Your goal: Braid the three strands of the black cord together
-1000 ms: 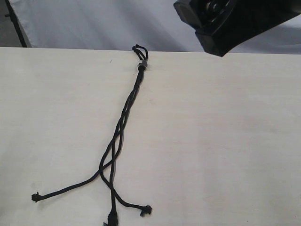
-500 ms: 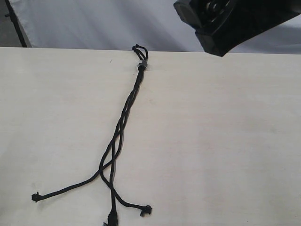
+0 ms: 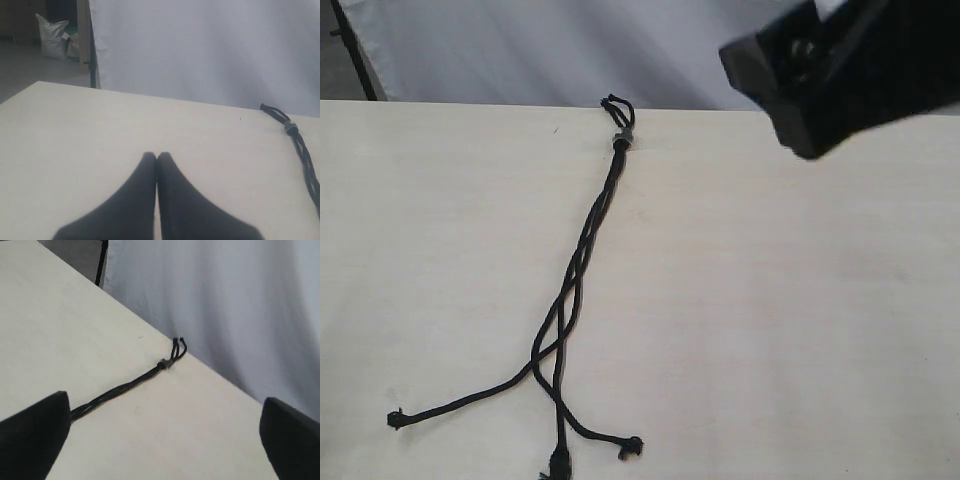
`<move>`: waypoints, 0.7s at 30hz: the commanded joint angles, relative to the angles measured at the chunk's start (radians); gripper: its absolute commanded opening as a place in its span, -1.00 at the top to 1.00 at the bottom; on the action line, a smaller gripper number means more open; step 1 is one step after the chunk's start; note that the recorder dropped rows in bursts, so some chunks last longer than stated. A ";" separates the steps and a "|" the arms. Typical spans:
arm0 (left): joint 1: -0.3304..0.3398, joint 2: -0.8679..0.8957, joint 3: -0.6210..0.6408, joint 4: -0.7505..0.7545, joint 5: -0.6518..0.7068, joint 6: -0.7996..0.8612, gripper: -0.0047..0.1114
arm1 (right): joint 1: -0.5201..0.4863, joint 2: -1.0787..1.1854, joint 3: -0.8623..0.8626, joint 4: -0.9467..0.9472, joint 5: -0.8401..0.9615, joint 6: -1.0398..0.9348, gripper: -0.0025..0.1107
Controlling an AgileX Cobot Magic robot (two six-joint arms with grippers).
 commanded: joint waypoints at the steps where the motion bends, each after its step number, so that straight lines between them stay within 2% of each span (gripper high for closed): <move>1: 0.000 -0.004 0.003 0.003 0.001 -0.007 0.91 | -0.006 -0.140 0.216 0.016 -0.090 0.213 -0.72; 5: 0.000 -0.004 0.003 0.003 0.001 -0.007 0.91 | -0.006 -0.266 0.423 0.019 -0.272 0.300 -0.72; 10: 0.000 -0.004 0.003 0.003 0.001 -0.007 0.91 | -0.006 -0.378 0.628 0.019 -0.485 0.332 -0.72; 11: 0.000 -0.004 0.003 0.003 0.001 -0.007 0.91 | -0.006 -0.418 0.711 0.019 -0.562 0.332 -0.72; 17: 0.000 -0.004 0.003 0.003 0.001 -0.007 0.91 | -0.006 -0.485 0.876 0.071 -0.592 0.379 -0.72; 18: 0.000 -0.004 0.003 0.003 0.001 -0.007 0.91 | -0.006 -0.492 0.888 0.129 -0.593 0.351 -0.72; 19: 0.000 -0.004 0.003 0.003 0.001 -0.007 0.91 | -0.006 -0.500 0.908 0.232 -0.613 0.225 -0.72; 20: 0.000 -0.004 0.003 0.003 0.001 -0.007 0.91 | -0.006 -0.513 0.935 0.409 -0.666 -0.008 -0.72; 21: 0.000 -0.004 0.003 0.003 0.001 -0.007 0.91 | -0.006 -0.519 0.947 0.513 -0.694 -0.107 -0.72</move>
